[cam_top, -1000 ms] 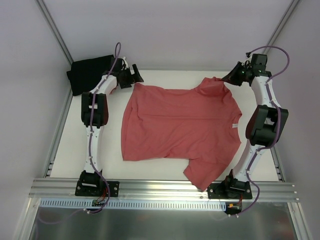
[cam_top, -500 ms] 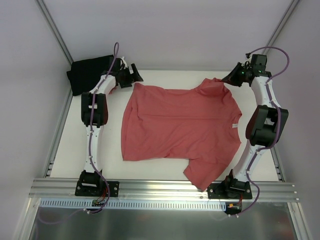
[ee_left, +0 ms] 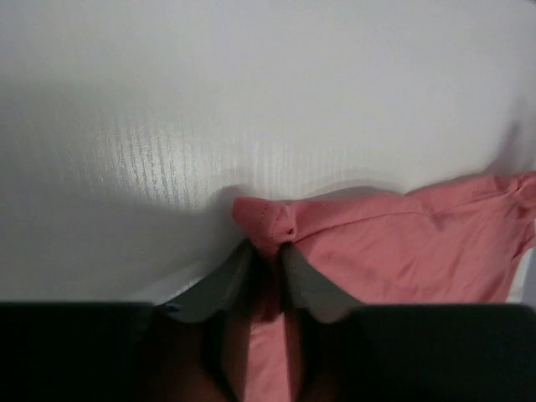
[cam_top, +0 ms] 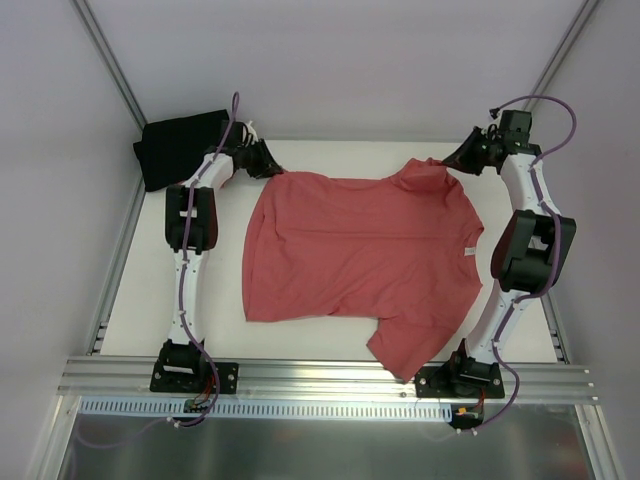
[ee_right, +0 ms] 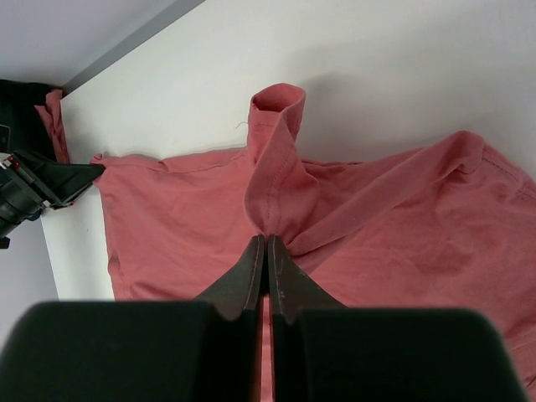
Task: Fold and stack the t-shirts
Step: Grap the side of the flattened tshirt furthest away from the robot with both arms
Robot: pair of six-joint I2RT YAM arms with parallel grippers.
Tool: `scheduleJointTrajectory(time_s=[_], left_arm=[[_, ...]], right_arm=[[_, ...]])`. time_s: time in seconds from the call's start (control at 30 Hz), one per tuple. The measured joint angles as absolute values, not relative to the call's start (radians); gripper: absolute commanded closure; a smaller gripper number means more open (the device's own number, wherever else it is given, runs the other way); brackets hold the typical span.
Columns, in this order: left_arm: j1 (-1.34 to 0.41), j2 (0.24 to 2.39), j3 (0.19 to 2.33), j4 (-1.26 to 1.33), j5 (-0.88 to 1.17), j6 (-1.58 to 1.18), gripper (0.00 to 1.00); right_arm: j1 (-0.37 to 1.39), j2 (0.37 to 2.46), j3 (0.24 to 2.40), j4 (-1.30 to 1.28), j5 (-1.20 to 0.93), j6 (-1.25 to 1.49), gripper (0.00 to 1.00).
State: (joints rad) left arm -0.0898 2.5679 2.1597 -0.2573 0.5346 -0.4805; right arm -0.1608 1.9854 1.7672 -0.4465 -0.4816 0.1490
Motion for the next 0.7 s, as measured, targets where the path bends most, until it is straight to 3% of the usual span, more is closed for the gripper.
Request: scheduleJointTrajectory(time_s=[0.07,0.7], left_arm=[[-0.090,2.579,2.160,-0.266,0.546,-0.480,1.00],[-0.083,2.481,2.163,-0.311,0.559,-0.473,1.00]], right_arm=[[-0.159,1.985,1.767,-0.447,-0.482,0.149,1.00],[-0.158,1.916,1.737,-0.453,-0.483,0.134,1.00]])
